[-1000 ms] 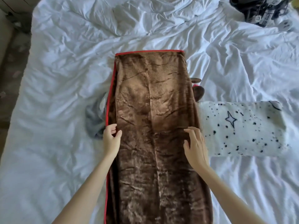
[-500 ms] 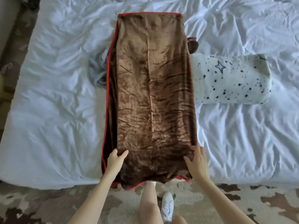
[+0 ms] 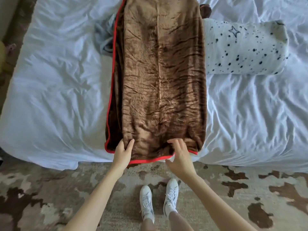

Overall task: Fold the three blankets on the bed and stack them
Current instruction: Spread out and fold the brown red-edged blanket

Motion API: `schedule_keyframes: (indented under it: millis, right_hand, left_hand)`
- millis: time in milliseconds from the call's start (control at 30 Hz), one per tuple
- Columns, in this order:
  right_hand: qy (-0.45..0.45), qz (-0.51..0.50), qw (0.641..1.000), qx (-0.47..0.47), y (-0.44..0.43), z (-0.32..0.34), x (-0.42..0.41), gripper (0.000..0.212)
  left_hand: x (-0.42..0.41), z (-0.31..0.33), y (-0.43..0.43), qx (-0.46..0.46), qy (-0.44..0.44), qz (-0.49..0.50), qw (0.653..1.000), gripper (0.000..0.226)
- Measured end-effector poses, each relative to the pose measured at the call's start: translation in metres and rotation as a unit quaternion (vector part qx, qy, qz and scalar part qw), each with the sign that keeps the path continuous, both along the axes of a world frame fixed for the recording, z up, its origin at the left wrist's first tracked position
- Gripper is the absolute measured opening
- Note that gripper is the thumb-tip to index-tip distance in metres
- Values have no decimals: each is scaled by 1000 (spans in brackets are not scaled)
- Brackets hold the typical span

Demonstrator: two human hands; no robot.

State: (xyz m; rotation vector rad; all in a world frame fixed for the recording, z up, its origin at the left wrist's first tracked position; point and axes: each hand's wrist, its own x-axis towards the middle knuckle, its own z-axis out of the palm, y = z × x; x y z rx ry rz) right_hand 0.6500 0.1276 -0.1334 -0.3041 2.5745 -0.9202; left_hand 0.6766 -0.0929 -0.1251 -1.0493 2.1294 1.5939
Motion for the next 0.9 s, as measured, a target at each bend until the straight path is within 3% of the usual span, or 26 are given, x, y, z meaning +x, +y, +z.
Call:
schedule_keyframes:
  millis: [67, 133, 233, 333, 433, 533, 733, 900]
  right_hand:
    - [7, 49, 999, 0, -19, 0, 12, 85]
    - [54, 50, 997, 4, -39, -1, 18, 89]
    - [170, -26, 985, 17, -57, 3, 15, 56]
    - [226, -101, 967, 61, -49, 4, 1, 41]
    - [251, -114, 956, 101, -22, 1, -5, 30]
    - [281, -110, 946, 119, 6, -1, -6, 34]
    - [277, -132, 934, 182, 48, -9, 3, 45]
    - [281, -60, 940, 182, 60, -11, 20, 41]
  left_hand:
    - [-2, 10, 4, 0, 32, -3, 999, 27]
    - [-3, 18, 6, 14, 61, -3, 998, 24]
    - [-2, 32, 3, 61, 95, 0, 994, 28]
    - [-2, 41, -11, 71, 119, -8, 990, 31]
    - [3, 45, -28, 11, 134, -27, 990, 17]
    - [12, 40, -41, -90, 137, -56, 985, 11]
    - [31, 20, -61, -222, 148, -59, 962, 26]
    - [36, 13, -58, -338, 207, -37, 917, 32]
